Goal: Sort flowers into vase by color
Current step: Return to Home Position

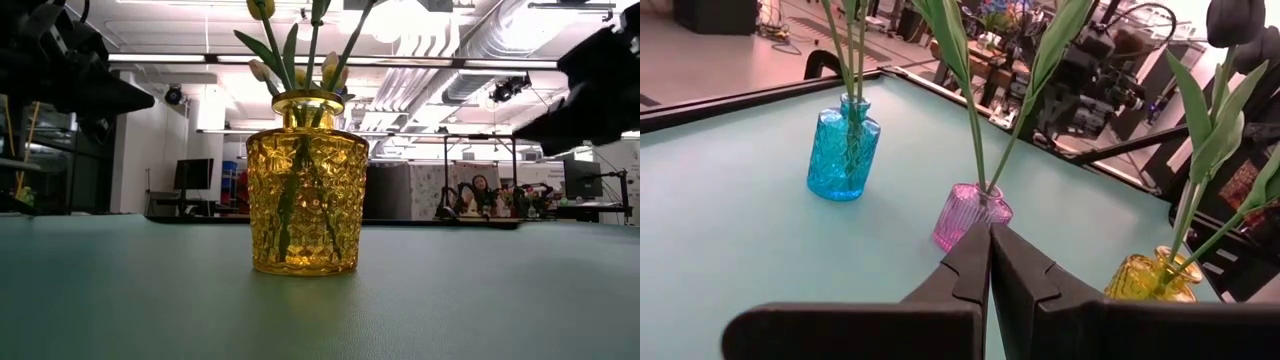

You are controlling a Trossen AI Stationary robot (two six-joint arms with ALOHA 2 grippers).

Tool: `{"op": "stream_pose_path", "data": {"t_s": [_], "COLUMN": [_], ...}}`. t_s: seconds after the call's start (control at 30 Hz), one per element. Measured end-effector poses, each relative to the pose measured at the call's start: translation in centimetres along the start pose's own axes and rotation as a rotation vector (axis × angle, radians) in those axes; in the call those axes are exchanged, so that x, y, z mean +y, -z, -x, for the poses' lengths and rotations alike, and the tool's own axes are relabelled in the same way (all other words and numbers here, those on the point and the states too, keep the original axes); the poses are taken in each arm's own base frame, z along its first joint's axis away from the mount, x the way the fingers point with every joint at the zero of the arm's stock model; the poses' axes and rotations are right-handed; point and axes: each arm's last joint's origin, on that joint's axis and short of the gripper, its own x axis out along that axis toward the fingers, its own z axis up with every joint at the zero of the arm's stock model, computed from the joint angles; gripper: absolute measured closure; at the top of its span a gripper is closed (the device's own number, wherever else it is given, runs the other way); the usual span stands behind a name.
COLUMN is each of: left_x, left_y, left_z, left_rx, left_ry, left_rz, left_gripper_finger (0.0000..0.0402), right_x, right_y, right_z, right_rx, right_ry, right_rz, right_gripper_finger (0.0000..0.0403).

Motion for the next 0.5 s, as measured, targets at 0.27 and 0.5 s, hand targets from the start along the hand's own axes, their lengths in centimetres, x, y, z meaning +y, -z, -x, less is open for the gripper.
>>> {"op": "stream_pose_path", "data": {"t_s": [0.27,0.5], "left_x": [0.0,0.0], "left_y": [0.0,0.0], "left_z": [0.0,0.0], "left_rx": [0.0,0.0], "left_ry": [0.0,0.0], "left_rz": [0.0,0.0], "left_gripper_finger": [0.0401,0.0401], "right_x": [-1.0,-2.0], "right_y": [-1.2,-2.1], "right_z": [0.7,1.4], "right_rx": [-0.137,-0.254], "right_ry": [0.058,0.122], "right_rz": [-0.065,-0.112], "right_gripper_finger": [0.0403,0.0403]}}
